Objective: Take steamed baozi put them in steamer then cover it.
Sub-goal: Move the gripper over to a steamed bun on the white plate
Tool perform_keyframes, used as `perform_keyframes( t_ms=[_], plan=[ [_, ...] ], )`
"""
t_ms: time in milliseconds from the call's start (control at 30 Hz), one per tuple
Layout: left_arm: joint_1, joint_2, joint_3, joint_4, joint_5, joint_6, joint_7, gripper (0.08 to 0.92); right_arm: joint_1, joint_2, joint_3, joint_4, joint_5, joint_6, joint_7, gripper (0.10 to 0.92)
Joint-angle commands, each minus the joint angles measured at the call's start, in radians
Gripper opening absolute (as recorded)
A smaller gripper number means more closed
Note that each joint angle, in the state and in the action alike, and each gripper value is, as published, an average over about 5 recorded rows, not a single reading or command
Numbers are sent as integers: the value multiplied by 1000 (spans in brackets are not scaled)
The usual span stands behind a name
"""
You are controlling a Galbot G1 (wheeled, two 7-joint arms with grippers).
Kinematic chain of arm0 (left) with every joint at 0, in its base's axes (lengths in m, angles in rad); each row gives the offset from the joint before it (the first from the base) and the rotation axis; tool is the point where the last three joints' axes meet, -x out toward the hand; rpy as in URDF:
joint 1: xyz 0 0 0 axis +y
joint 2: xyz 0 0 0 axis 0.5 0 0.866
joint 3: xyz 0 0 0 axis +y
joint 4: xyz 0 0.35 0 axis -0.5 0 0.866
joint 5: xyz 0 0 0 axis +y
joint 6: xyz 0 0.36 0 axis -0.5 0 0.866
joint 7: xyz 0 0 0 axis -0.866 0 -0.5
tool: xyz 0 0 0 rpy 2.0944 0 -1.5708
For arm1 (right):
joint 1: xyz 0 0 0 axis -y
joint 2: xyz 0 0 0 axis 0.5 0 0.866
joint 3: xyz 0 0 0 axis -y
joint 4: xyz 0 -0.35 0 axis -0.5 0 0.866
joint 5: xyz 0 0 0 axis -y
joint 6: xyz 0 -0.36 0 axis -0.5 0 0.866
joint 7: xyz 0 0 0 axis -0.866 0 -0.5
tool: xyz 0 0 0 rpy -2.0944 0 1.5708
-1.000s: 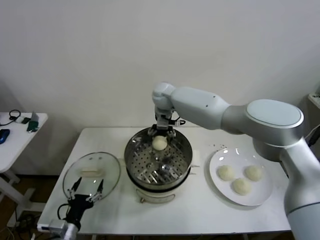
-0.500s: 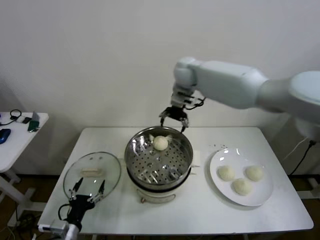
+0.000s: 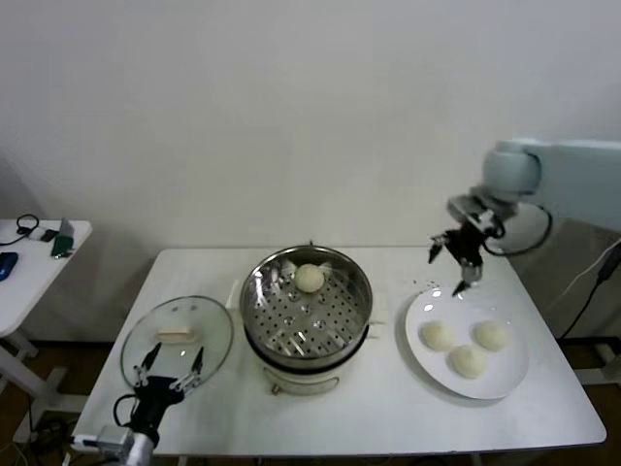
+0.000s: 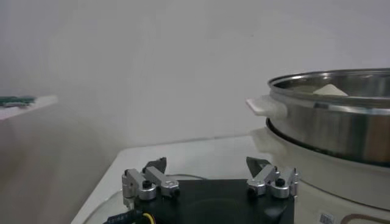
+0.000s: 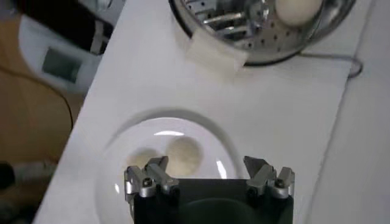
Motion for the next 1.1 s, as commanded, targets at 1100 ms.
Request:
perform_keyframes(
  t_ms=[1100],
  plan=[
    [12,-18,-13,3,8,2,-3,823,-653,-55,465,-179,-211,-287,214,791]
  ],
)
